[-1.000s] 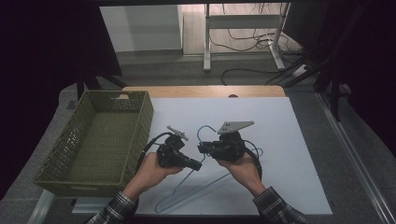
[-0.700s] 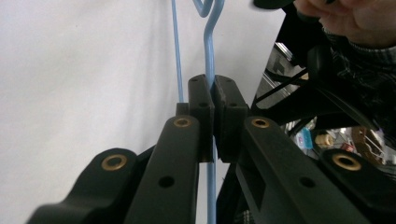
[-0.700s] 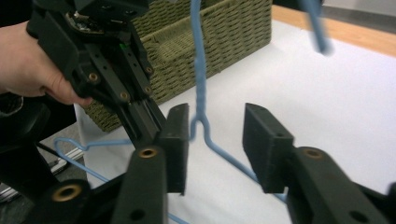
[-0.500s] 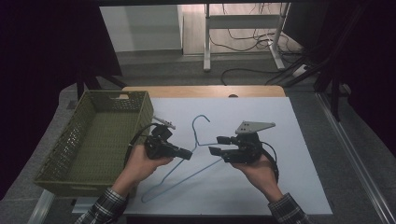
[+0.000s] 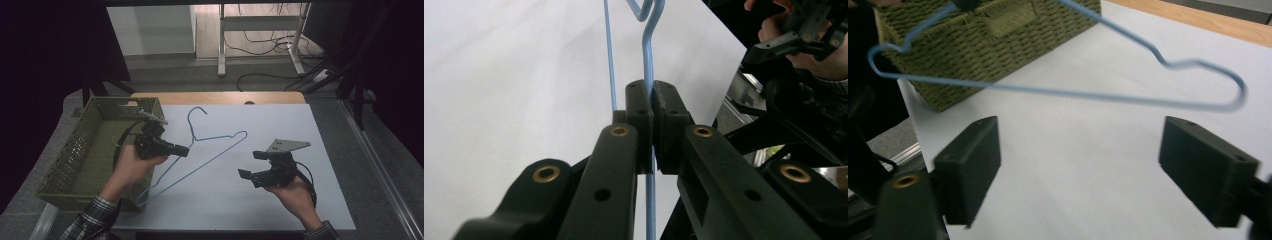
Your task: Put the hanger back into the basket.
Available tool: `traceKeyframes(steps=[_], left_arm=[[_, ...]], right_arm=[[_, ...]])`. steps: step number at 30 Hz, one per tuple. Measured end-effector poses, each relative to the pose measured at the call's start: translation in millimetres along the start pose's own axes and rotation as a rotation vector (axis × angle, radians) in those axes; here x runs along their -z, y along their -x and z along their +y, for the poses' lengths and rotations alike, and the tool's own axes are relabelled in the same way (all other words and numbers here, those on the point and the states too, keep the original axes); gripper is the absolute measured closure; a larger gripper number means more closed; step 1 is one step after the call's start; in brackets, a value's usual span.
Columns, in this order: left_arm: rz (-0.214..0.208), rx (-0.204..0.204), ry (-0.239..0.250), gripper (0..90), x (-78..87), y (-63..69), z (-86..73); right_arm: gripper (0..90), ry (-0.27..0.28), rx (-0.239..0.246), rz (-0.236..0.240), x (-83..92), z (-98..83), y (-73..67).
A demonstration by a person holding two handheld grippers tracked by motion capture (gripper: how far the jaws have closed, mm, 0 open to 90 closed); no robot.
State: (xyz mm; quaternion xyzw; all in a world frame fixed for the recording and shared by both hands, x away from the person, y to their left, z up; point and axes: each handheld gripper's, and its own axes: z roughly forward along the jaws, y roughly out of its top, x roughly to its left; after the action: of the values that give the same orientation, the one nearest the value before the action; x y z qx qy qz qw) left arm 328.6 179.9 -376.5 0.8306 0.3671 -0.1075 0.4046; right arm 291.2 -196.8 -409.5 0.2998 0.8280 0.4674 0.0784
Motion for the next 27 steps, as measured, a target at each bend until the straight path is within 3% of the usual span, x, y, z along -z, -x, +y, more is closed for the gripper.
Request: traceKeyframes(steps=[13, 22, 27], left_arm=[[0.123, 0.016, 0.091, 87.4, 79.5, -9.5, -6.7], [0.2, 0.024, 0.144, 87.4, 125.5, -30.4, -25.8], [0.24, 0.038, 0.163, 87.4, 142.7, -44.9, -38.5]], right_arm=[[4.3, -0.017, -0.011, -0.051, 24.0, -22.3, 1.4], [1.4, -0.016, -0.033, -0.083, 40.5, -37.1, 4.9], [1.4, -0.022, -0.055, -0.104, 45.5, -46.4, 9.4]])
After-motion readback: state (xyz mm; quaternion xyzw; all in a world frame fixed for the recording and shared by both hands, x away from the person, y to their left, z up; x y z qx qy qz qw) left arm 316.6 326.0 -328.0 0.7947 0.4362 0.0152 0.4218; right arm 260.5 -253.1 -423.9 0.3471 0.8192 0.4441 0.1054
